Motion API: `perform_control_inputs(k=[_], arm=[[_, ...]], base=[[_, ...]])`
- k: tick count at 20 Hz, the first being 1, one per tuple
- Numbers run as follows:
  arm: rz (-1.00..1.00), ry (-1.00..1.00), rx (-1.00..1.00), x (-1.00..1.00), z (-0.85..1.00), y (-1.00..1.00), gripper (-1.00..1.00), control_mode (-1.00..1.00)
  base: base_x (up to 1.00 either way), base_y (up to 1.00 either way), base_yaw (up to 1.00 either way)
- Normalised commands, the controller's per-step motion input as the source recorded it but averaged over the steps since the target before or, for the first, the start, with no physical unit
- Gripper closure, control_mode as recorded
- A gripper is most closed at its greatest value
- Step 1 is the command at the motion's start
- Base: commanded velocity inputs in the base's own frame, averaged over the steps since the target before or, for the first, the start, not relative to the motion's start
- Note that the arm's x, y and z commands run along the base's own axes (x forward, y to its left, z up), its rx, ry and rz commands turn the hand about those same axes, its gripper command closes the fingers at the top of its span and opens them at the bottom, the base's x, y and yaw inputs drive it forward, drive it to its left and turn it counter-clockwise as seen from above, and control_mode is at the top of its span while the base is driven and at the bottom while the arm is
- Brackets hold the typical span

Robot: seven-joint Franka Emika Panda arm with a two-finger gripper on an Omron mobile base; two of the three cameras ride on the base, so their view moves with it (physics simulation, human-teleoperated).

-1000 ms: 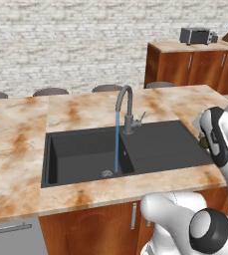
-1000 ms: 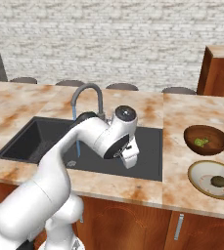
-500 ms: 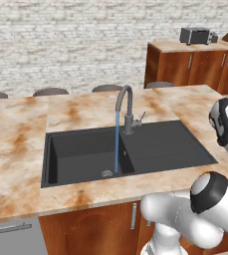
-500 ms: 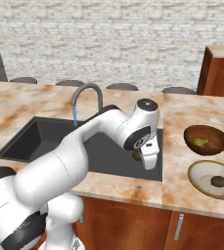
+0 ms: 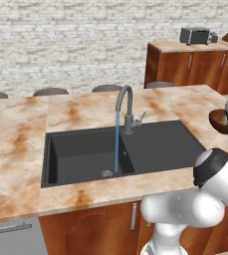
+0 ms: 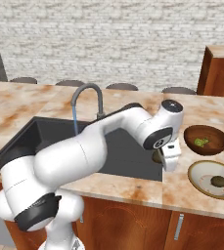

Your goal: Pick the kiwis from the sink and place them in one bowl. Place the broccoli in the other bowl. Then turn off the sink faucet.

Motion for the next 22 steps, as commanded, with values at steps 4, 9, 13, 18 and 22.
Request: perform_control_inputs(k=[4,9,13,18,22], arm=[[0.0,0.0,0.0,0.0,0.0,-0.69,1.0,-1.0],[0.0,0.0,0.02,0.0,-0.01,-0.67,1.0,-1.0],[0.0,0.0,0.03,0.0,-0.08,-0.55,1.0,-1.0],[0.0,0.0,0.02,0.08,-0.13,-0.46,1.0,-1.0],[0.01,0.0,0.05,0.35,-0.31,-0.36,1.0,-1.0]], base=[[0.0,0.0,0.0],[0.0,0.0,0.0],[0.0,0.0,0.0],[0.0,0.0,0.0],[0.0,0.0,0.0]])
